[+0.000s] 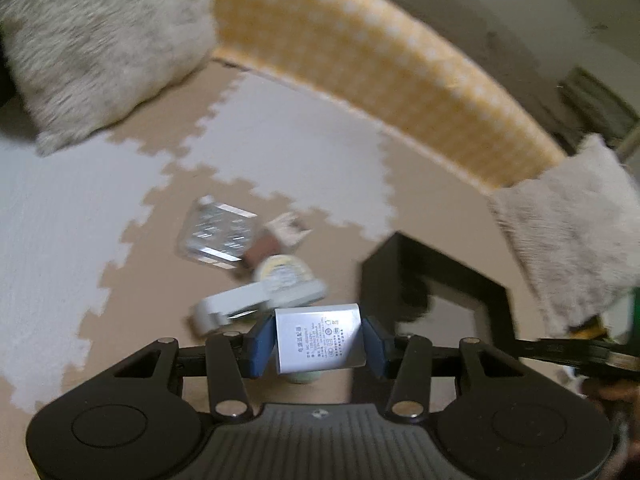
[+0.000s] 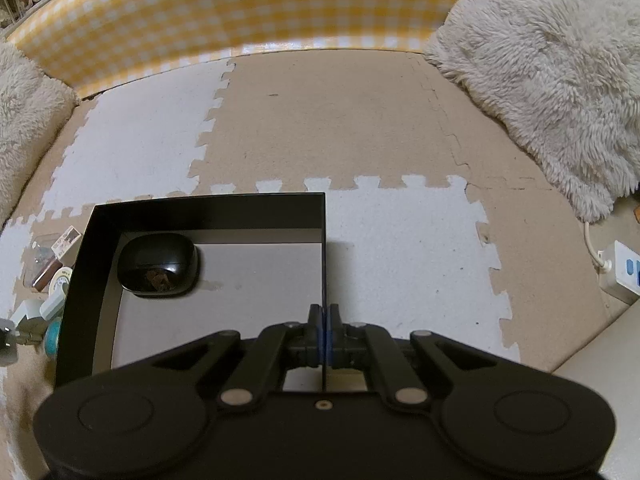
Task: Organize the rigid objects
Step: 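Place the white plug adapter in the tray box and release it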
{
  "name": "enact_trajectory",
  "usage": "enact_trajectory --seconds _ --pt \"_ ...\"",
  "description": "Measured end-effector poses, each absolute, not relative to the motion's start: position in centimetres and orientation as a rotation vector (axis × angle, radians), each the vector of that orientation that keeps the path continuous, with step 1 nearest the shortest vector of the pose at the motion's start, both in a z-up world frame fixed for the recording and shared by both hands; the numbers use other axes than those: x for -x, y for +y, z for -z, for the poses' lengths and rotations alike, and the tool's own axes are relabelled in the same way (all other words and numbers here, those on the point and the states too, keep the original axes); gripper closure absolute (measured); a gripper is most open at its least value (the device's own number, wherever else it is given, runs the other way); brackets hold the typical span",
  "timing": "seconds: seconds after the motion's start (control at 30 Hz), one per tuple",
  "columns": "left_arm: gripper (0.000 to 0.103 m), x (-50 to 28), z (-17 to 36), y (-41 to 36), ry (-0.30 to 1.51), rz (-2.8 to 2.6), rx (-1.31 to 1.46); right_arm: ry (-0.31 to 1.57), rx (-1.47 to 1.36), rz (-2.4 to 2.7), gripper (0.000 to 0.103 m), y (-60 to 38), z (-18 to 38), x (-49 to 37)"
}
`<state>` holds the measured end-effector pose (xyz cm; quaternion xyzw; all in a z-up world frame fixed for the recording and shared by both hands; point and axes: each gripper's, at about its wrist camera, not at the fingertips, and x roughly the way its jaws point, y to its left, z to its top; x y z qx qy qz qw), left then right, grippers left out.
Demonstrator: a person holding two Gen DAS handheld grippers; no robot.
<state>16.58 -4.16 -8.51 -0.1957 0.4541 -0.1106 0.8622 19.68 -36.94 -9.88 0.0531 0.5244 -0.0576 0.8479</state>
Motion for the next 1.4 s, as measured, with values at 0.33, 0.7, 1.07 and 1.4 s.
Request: enact_trajectory --seconds 0.33,0.7,1.07,1.4 --pt "0.054 -15.5 7.2 -10.0 0.946 0.449 0.362 1.107 -0.102 0.123 0.101 -36.8 9.8 -19.7" --pt "0.054 -16.0 9.4 -13.6 0.972 0.468 0.236 1.113 -0.086 0.131 0.101 -36.6 9.9 -19.8" --pt "0.054 -16.2 10.0 -13.8 0.982 0.446 0.194 1.114 -0.073 0.132 0.101 -36.5 9.9 -19.8" --pt "0.051 -15.8 10.3 -14.8 1.016 0.469 0.103 1.114 -0.075 0.132 0.101 -36.5 9.9 -19.8"
